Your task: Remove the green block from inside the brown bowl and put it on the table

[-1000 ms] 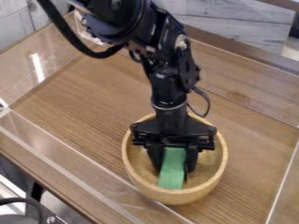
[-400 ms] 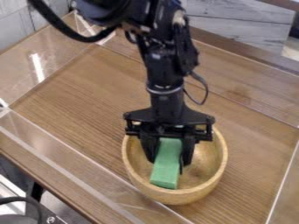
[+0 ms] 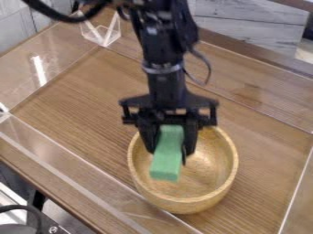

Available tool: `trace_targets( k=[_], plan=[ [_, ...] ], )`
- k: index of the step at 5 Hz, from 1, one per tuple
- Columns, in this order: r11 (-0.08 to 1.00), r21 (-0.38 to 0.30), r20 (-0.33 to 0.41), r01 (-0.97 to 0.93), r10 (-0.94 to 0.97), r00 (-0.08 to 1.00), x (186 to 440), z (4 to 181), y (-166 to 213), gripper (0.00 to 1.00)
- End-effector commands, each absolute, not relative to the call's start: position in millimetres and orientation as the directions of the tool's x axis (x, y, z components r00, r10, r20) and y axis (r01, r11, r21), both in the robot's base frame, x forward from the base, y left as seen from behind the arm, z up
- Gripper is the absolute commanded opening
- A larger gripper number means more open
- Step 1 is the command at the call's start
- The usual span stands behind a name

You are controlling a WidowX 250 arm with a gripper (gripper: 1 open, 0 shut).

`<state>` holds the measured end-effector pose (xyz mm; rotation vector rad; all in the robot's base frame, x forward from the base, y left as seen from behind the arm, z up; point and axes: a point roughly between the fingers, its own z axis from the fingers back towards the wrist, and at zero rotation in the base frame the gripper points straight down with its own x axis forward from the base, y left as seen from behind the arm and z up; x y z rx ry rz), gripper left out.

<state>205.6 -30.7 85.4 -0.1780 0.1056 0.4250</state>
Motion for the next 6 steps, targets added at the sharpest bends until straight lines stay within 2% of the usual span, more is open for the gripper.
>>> trace_targets(
  k=[1, 3, 5, 6],
  plan=[
    [0.869, -0.210, -0.070, -0.449, 0.445, 0.893, 219, 126.0, -1, 0.00],
    [0.870, -0.260, -0.037, -0.419, 0.424, 0.905, 216, 157.1, 71, 0.00],
    [0.907, -0.276, -0.017, -0.317, 0.325, 0.946, 217, 130.9, 52, 0.00],
    [0.928, -0.275, -0.008, -0.249, 0.257, 0.966, 221, 122.6, 26, 0.00]
  ],
)
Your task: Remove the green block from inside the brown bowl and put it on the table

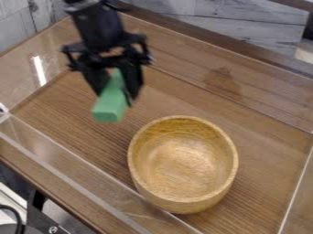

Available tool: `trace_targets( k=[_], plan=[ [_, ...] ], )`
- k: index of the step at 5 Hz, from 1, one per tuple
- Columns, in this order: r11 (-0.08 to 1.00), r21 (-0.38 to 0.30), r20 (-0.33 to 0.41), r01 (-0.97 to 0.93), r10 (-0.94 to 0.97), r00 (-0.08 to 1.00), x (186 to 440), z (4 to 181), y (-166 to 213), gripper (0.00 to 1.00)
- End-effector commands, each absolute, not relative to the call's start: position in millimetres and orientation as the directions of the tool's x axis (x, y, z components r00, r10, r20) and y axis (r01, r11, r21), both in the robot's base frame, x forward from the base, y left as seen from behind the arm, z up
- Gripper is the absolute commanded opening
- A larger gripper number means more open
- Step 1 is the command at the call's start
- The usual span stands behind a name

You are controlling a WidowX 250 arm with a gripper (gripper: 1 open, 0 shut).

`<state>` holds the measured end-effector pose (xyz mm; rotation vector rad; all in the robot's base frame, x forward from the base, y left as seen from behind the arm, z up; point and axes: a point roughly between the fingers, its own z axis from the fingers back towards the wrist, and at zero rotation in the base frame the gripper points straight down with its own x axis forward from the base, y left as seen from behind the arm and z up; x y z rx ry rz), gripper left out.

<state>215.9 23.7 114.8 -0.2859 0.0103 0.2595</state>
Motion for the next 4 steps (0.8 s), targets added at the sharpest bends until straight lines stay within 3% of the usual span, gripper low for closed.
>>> trace_targets(
  k=[1, 2, 4],
  plan=[
    [0.944, -0.272, 0.009, -0.188, 0.198, 0.980, 226, 114.9, -1, 0.00],
    [0.950, -0.273, 0.023, -0.151, 0.164, 0.986, 222, 113.3, -10, 0.00],
    [0.947, -0.273, 0.024, -0.169, 0.183, 0.983, 217, 115.8, 5, 0.00]
  ],
)
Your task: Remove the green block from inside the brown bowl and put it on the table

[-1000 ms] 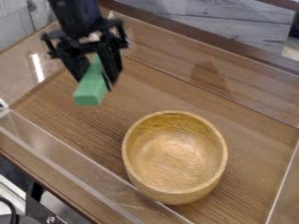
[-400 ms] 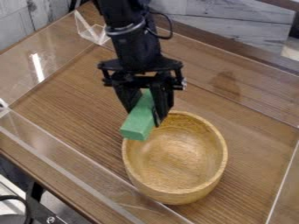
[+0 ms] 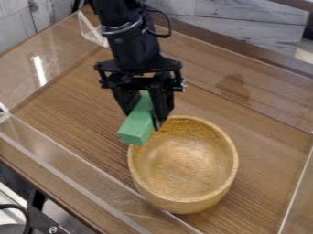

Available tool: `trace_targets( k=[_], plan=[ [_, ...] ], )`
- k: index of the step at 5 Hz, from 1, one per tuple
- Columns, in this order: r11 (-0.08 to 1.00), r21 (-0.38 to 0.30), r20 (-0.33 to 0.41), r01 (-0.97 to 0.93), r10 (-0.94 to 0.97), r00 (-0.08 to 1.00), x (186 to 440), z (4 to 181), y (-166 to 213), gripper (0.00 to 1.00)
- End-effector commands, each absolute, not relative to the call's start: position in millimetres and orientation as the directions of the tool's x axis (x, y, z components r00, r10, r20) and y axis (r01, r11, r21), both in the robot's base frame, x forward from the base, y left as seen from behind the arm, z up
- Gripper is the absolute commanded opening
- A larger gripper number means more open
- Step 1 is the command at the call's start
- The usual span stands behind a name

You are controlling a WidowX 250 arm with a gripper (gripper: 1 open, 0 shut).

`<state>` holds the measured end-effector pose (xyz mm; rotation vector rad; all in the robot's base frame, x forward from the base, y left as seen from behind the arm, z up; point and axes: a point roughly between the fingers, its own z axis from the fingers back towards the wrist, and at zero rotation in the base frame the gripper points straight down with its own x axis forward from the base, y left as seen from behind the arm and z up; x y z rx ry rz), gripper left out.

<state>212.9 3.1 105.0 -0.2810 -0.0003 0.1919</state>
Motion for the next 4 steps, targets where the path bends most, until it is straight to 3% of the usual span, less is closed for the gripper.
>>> trace_targets(
  k=[1, 4],
  plan=[
    [0.949, -0.274, 0.026, -0.155, 0.168, 0.985, 214, 117.0, 11, 0.00],
    [0.955, -0.274, 0.035, -0.109, 0.123, 0.992, 203, 115.5, 27, 0.00]
  ],
)
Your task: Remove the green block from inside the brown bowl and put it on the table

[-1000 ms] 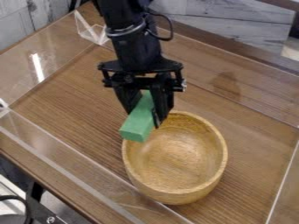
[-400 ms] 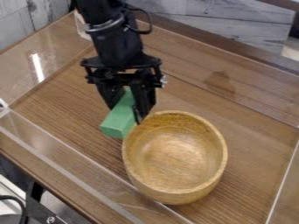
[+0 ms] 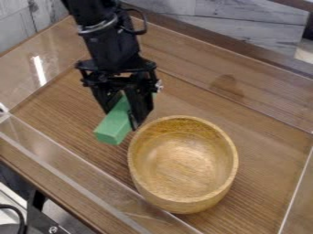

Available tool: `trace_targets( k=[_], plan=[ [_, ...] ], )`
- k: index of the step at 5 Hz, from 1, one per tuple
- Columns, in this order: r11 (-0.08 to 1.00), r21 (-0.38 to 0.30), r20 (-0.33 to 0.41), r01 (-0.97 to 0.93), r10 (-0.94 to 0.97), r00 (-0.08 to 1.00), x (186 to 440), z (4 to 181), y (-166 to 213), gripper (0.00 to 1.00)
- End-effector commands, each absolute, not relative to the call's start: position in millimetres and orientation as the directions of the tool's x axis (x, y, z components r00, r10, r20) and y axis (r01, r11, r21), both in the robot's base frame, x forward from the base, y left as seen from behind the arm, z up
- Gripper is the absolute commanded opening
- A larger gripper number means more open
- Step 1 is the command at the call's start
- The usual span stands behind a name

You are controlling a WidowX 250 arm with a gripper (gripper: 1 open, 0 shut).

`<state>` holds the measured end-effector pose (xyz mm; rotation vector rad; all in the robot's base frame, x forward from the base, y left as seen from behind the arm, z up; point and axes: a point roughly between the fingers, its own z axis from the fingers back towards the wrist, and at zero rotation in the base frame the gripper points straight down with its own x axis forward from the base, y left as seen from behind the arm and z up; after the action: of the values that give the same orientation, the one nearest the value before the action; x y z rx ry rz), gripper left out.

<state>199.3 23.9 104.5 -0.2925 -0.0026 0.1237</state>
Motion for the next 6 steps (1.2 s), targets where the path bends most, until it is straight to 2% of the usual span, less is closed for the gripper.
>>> trace_targets(
  k=[1, 6],
  plan=[
    [0.957, -0.273, 0.035, -0.096, 0.109, 0.993, 200, 113.2, 32, 0.00],
    [0.964, -0.261, 0.029, -0.053, 0.062, 0.998, 196, 90.1, 54, 0.00]
  ],
)
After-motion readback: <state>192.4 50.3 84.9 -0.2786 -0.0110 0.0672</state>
